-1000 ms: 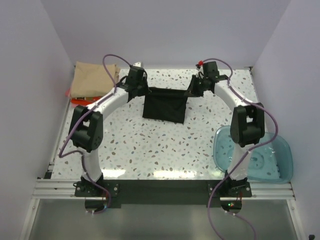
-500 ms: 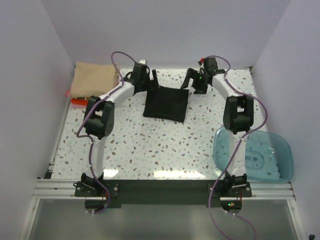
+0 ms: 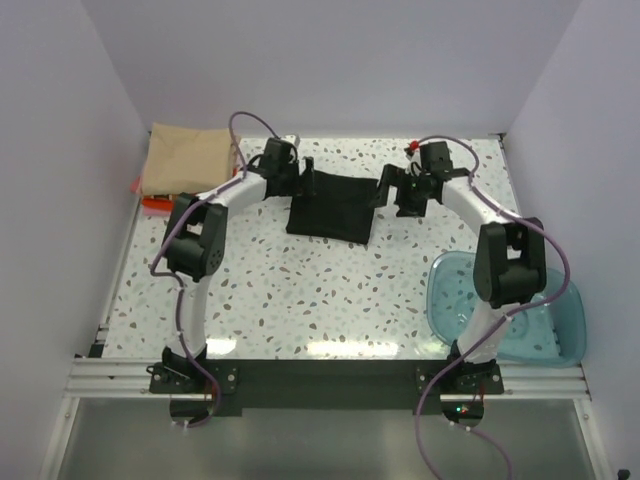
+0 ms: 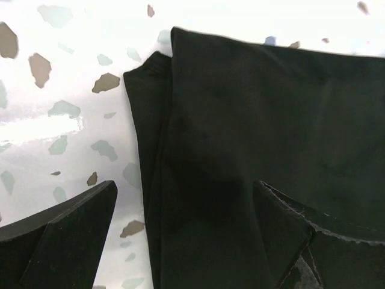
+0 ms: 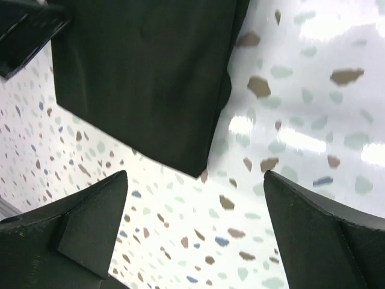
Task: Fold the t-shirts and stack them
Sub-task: Neatly place the folded tshirt to the corner
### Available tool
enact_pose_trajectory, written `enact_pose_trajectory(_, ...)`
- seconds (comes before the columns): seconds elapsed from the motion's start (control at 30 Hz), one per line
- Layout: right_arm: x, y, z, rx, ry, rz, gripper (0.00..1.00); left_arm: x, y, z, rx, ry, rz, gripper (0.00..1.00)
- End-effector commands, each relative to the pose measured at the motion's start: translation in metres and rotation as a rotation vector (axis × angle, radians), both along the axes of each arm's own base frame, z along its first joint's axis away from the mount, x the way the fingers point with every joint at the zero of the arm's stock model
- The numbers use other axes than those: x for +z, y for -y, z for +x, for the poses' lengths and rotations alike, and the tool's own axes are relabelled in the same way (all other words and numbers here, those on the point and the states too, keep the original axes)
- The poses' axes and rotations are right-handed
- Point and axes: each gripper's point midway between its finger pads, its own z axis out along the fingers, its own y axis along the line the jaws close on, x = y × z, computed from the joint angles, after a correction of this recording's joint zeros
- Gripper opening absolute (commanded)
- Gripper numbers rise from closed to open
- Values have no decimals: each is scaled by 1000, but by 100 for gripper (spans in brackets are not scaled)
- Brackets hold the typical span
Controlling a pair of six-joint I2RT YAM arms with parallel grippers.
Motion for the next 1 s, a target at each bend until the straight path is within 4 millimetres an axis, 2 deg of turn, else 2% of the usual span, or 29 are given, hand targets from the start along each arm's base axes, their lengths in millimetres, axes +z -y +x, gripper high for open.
enact_pose_trajectory(0.0,15,-1,-20,43,69,4,98,-27,-3,5,-22,-34,48,100)
enact_pose_trajectory(0.03,23,2,-25,40,87,2,99,-33,-3,2,-23,-57,56,100)
enact_pose_trajectory(0.1,18,5,-38,39,71,-11,99,-49,-4,-1,-22,-90,77,96)
enact_pose_trajectory(0.13,26,7,-42,37,87,-16,99,-52,-3,-3,-28,-101,84,95)
enact_pose_trajectory(0.17,25,9,-44,29,88,-29,99,-60,-6,-8,-29,-116,98,93)
enact_pose_trajectory(0.37,33,18,-61,10,105,-57,98,-70,2,-31,-62,-139,160,87)
enact_pose_trajectory(0.57,34,25,-71,-3,113,-86,99,-82,-2,-46,-45,-187,226,74)
enact_pose_trajectory(0.6,36,26,-73,-4,118,-87,99,-84,-1,-49,-45,-198,228,67)
enact_pose_trajectory(0.67,36,27,-75,-9,125,-97,99,-90,-2,-59,-51,-220,233,60)
enact_pose_trajectory(0.77,37,32,-76,-20,134,-112,99,-95,3,-68,-69,-230,240,30)
enact_pose_trajectory(0.8,38,32,-76,-20,137,-113,99,-96,4,-69,-72,-235,243,3)
enact_pose_trajectory(0.83,41,32,-76,-18,151,-115,99,-95,3,-69,-69,-233,246,0)
enact_pose_trajectory(0.93,43,36,-76,-27,164,-132,99,-80,-8,-58,-40,-186,306,0)
enact_pose_trajectory(0.97,44,39,-76,-37,172,-144,99,-67,-16,-49,-27,-138,351,0)
